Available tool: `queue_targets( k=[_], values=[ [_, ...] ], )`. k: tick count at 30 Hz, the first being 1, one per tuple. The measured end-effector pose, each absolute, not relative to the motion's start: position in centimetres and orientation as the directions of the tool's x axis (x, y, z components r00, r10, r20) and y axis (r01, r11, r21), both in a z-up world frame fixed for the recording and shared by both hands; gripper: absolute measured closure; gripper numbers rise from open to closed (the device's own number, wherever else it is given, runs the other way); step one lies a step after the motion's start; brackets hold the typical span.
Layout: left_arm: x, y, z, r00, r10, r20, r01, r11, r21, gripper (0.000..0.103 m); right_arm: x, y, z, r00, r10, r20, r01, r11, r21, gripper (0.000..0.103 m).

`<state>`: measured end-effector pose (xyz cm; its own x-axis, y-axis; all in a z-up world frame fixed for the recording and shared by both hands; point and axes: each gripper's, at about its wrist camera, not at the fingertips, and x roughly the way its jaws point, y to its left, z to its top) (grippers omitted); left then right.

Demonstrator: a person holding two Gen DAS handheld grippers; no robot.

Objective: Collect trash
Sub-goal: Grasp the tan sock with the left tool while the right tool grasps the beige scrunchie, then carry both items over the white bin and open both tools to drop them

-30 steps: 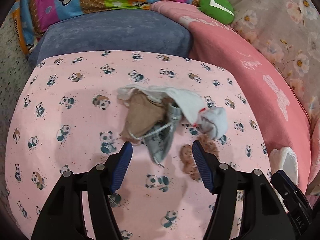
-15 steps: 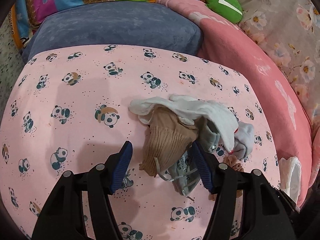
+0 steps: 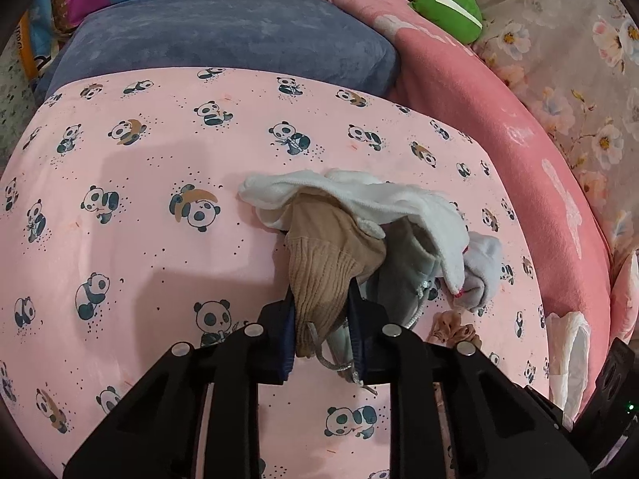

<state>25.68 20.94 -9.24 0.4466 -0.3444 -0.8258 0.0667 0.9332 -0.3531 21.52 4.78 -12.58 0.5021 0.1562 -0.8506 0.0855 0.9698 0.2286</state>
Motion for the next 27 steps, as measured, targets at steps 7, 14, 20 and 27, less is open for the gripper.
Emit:
queue_targets(
  k=[7,14,20,27],
  values=[
    [23.7,20.6,-7.2,0.473,-0.337,-0.814,0.068,0.935,-0.348,0.083,19.8,4.4,-10.4,0.547,0.178,-0.818,0.086,0.960,0.266,0.089],
    [21.5,18.3,-4.3,0.504,-0.351,-0.789,0.119,0.933,-0.339,0.083,17.3,3.0,-6.6,0.620,0.180,-0.764,0.093,0.950,0.299,0.089],
    [19.5,14.7,-1.6,0.524,-0.379,-0.763,0.207,0.925,-0.317,0.083,14.6,0.6,-3.1,0.682,0.163,-0.713,0.107,0.942,0.319,0.089],
    [17.3,10.0,0.7,0.530,-0.413,-0.740,0.309,0.907,-0.285,0.083,11.3,-3.1,0.2,0.747,0.124,-0.653,0.145,0.928,0.343,0.088]
  ],
)
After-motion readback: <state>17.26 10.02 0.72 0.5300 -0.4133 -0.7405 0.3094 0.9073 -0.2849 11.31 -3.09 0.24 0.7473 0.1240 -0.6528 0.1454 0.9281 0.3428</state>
